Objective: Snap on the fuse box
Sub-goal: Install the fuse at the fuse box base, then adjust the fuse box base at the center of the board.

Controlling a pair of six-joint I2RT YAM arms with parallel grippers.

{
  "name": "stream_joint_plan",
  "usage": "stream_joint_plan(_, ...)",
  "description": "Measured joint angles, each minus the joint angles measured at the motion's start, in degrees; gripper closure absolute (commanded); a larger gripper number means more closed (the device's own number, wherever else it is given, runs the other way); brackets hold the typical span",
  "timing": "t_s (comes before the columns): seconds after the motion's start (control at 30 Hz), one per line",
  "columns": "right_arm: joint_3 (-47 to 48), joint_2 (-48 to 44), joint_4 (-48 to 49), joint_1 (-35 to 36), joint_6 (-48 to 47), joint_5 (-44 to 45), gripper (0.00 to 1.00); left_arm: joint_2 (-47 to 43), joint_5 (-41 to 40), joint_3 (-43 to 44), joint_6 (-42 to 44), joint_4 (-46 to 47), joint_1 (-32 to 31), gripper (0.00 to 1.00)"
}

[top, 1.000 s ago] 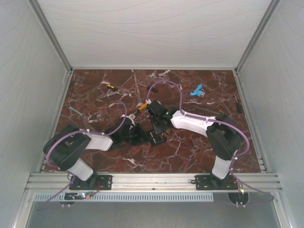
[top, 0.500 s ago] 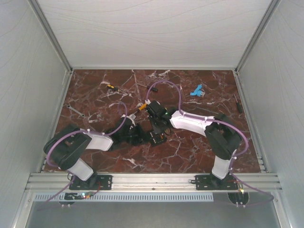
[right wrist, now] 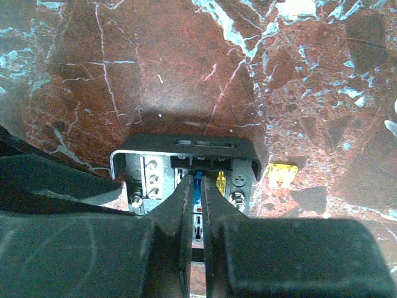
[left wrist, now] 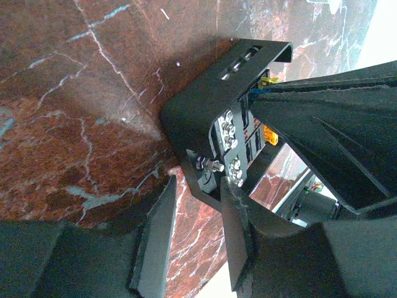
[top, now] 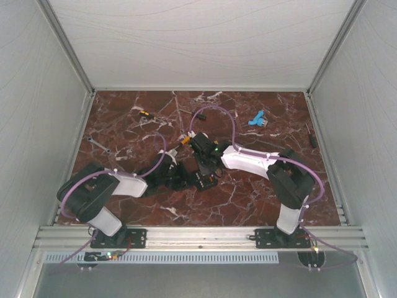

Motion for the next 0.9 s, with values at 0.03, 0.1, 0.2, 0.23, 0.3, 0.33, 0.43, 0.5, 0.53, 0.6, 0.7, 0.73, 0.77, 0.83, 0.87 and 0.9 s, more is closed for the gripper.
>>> stream_joint_plan(0.03, 0.02, -0.09, 0.0, 0.17, -0.33, -0.02, 0.93, -0.07, 0.0, -0.09, 0.0, -0.02, 0.0, 0.64)
stream_joint_plan(0.1, 0.07, -0.28, 0.0, 0.46, -1.16, -0.07, 0.84, -0.63, 0.0, -0.48, 0.0, -0.09, 0.0, 0.64)
stream_joint_plan(0.2, 0.55, -0.39, -1.27, 0.87, -2.89, -0.81, 0.77, -2.8, -0.02, -1.4, 0.04, -0.85, 0.0, 0.61)
stream_joint_plan(0.23, 0.85, -0.42, -2.21, 1.14, -3.39, -1.05, 0.75, -3.58, -0.04, -1.55, 0.09, -1.11, 0.0, 0.6)
stream_joint_plan(0.3, 1.49, -0.42, -3.96, 1.46, -4.42, -1.55, 0.72, -4.96, -0.09, -1.57, 0.44, -1.75, 0.0, 0.59)
stream_joint_plan(0.33, 2.08, -0.42, -5.03, 1.55, -4.87, -1.73, 0.72, -5.7, -0.26, -1.57, 0.76, -2.12, 0.0, 0.58)
stream_joint_plan(0.43, 3.89, -1.01, -6.84, 1.73, -5.75, -2.05, 0.73, -7.78, -0.92, -1.09, 2.75, -5.03, 0.04, 0.54)
stream_joint_plan(0.5, 4.52, -2.08, -7.26, 1.7, -5.86, -2.23, 0.75, -8.92, -1.49, -0.11, 4.79, -7.54, 0.52, 0.51)
stream_joint_plan(0.53, 4.61, -2.73, -7.3, 1.62, -5.86, -2.29, 0.77, -9.42, -1.6, 0.48, 5.97, -8.63, 0.9, 0.5)
stream_joint_plan(0.6, 4.61, -3.76, -7.37, 1.14, -5.7, -2.95, 0.8, -9.9, -1.53, 2.1, 8.39, -10.73, 1.99, 0.47)
stream_joint_plan(0.7, 4.59, -4.37, -7.34, -0.37, -4.87, -3.93, 0.83, -9.25, -0.46, 5.6, 12.41, -12.98, 4.68, 0.43)
stream_joint_plan(0.73, 4.42, -4.46, -7.23, -1.14, -4.59, -4.44, 0.83, -8.59, 0.13, 6.93, 13.6, -13.46, 5.35, 0.42)
stream_joint_plan(0.77, 4.04, -4.63, -6.95, -1.97, -4.26, -5.05, 0.83, -7.5, 0.92, 8.68, 14.91, -13.9, 6.03, 0.42)
stream_joint_plan(0.83, 2.43, -5.53, -6.05, -3.65, -3.72, -6.69, 0.83, -4.92, 2.21, 11.87, 17.07, -14.56, 6.86, 0.42)
stream_joint_plan(0.87, 1.53, -6.08, -5.7, -4.37, -3.39, -7.65, 0.83, -3.48, 2.93, 13.33, 18.14, -14.82, 6.95, 0.43)
stream_joint_plan(0.9, 0.68, -6.64, -5.4, -5.07, -3.15, -8.52, 0.82, -1.84, 3.8, 14.91, 19.23, -15.15, 6.95, 0.43)
